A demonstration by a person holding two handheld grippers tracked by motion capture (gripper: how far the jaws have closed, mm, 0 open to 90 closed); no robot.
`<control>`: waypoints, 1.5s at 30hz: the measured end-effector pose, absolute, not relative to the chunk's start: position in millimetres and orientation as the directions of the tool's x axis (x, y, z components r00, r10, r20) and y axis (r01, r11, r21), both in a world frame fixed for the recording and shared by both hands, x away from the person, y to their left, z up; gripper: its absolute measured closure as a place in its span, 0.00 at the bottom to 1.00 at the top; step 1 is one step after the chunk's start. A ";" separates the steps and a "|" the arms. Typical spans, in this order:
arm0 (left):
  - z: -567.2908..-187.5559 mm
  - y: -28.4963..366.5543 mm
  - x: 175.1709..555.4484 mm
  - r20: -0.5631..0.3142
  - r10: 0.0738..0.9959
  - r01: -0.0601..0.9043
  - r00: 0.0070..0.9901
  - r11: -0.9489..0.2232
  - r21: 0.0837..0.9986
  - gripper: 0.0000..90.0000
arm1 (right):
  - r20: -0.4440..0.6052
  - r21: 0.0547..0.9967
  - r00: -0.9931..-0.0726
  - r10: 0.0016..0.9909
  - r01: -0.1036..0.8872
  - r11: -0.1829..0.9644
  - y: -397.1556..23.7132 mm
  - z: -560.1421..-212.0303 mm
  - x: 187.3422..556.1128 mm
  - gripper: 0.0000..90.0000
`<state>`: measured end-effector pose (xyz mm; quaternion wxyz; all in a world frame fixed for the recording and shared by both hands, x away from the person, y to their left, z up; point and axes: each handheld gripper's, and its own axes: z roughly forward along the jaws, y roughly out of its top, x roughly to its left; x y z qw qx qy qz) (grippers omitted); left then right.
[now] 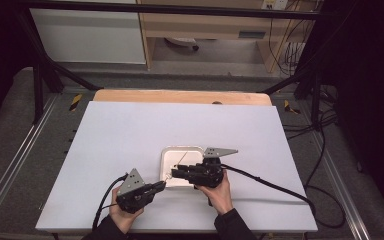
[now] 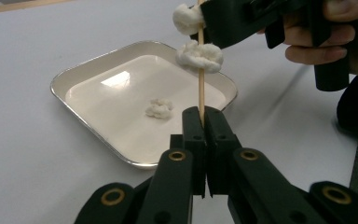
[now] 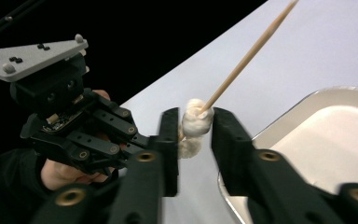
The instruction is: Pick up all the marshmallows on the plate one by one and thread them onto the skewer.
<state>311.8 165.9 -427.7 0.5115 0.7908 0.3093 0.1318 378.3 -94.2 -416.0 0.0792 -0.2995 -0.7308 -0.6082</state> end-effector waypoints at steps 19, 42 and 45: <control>-426.6 184.6 316.1 -0.130 0.646 0.382 0.752 -0.267 0.885 0.98 | 0.229 0.855 -0.819 0.527 0.428 0.292 -110.0 -404.3 386.7 0.14; -428.5 191.5 320.3 -0.143 0.659 0.405 0.739 -0.264 0.875 0.98 | 0.113 0.778 -0.815 0.569 0.428 0.459 -93.9 -422.9 402.1 0.09; -428.9 191.6 320.5 -0.145 0.660 0.407 0.738 -0.263 0.874 0.98 | 0.117 0.774 -0.819 0.562 0.430 0.464 -86.1 -423.7 403.7 0.09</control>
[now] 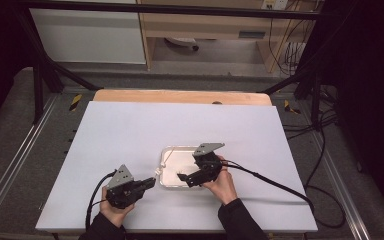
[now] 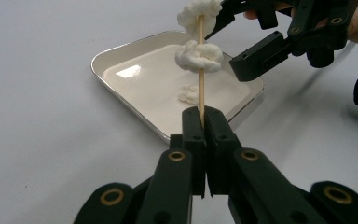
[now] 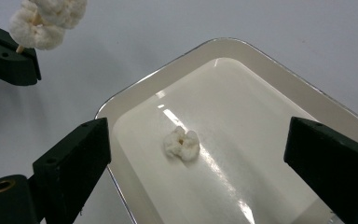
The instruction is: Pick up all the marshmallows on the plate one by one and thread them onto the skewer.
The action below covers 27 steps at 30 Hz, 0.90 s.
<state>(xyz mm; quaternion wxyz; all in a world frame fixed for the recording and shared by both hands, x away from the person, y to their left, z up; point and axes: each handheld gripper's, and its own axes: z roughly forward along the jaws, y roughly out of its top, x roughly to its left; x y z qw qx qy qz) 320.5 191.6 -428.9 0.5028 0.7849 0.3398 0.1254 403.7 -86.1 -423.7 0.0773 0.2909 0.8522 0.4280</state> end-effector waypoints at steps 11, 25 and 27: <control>-429.3 191.7 321.3 -0.148 0.661 0.412 0.736 -0.263 0.872 0.98 | 0.106 0.738 -0.814 0.571 0.449 0.503 -73.0 -438.0 410.9 0.20; -430.6 189.9 321.9 -0.147 0.659 0.416 0.738 -0.273 0.867 0.98 | 0.091 0.744 -0.823 0.560 0.430 0.511 -67.0 -452.1 411.8 0.50; -430.8 189.7 322.0 -0.149 0.659 0.419 0.737 -0.271 0.867 0.98 | 0.095 0.744 -0.826 0.556 0.430 0.511 -66.9 -451.6 411.1 0.54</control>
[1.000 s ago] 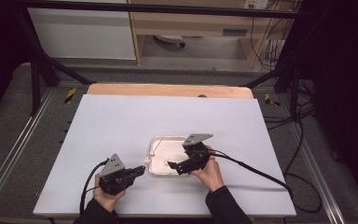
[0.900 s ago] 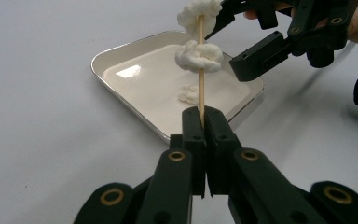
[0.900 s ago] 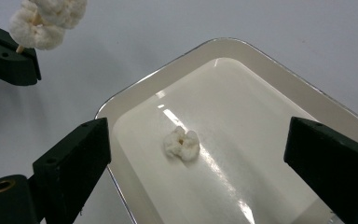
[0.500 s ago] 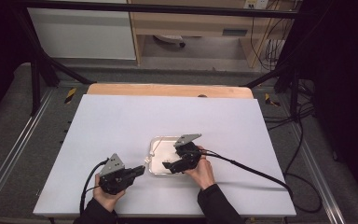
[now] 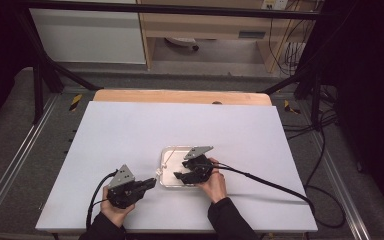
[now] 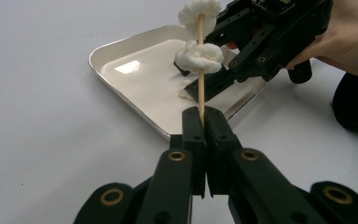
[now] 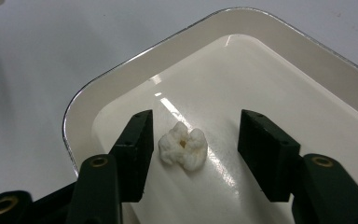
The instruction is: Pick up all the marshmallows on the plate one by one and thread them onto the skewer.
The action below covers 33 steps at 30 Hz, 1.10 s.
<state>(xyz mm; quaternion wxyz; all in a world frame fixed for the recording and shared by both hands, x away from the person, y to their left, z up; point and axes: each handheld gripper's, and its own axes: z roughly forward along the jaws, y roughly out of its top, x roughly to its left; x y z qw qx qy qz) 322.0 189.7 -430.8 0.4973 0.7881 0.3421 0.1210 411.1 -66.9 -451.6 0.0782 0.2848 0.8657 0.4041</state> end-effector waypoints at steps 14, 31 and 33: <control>-430.7 189.2 322.1 -0.147 0.659 0.416 0.738 -0.273 0.867 0.98 | 0.028 0.753 -0.849 0.527 0.365 0.547 -66.0 -453.0 407.6 0.72; -430.5 189.1 321.8 -0.143 0.657 0.414 0.740 -0.277 0.867 0.98 | 0.048 0.752 -0.833 0.552 0.394 0.529 -67.8 -449.1 407.0 0.79; -430.3 189.1 321.7 -0.143 0.657 0.413 0.740 -0.276 0.868 0.98 | 0.064 0.753 -0.829 0.556 0.406 0.518 -68.8 -446.1 406.7 0.79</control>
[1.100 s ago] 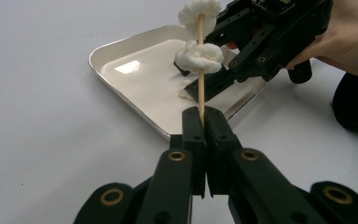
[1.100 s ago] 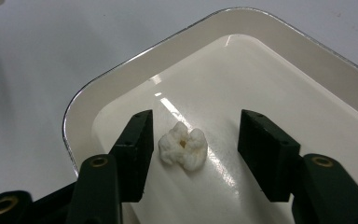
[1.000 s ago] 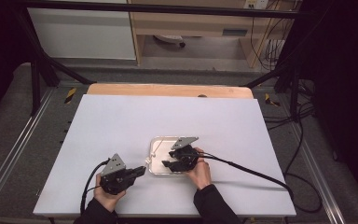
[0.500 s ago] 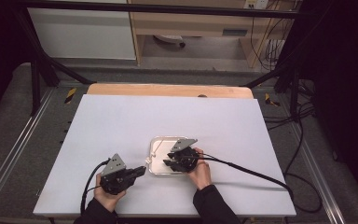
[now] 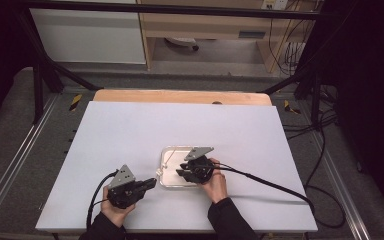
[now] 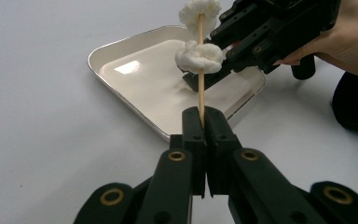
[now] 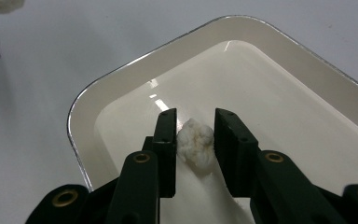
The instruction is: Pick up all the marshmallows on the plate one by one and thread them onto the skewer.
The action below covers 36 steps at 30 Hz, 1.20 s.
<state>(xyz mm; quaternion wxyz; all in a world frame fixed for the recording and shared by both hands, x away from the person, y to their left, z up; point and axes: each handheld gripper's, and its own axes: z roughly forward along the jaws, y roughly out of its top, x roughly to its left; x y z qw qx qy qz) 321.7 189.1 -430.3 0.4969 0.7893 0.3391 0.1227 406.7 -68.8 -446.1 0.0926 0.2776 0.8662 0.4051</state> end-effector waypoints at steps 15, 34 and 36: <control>-430.1 188.3 320.8 -0.143 0.654 0.413 0.743 -0.279 0.867 0.98 | 0.115 0.773 -0.830 0.545 0.420 0.476 -77.9 -424.1 402.8 0.79; -429.3 188.0 319.8 -0.137 0.649 0.406 0.748 -0.284 0.869 0.98 | 0.177 0.806 -0.822 0.541 0.437 0.401 -92.1 -402.5 400.3 0.80; -429.3 187.8 319.6 -0.138 0.649 0.406 0.748 -0.284 0.869 0.98 | 0.180 0.812 -0.824 0.537 0.433 0.391 -94.1 -400.8 400.2 0.80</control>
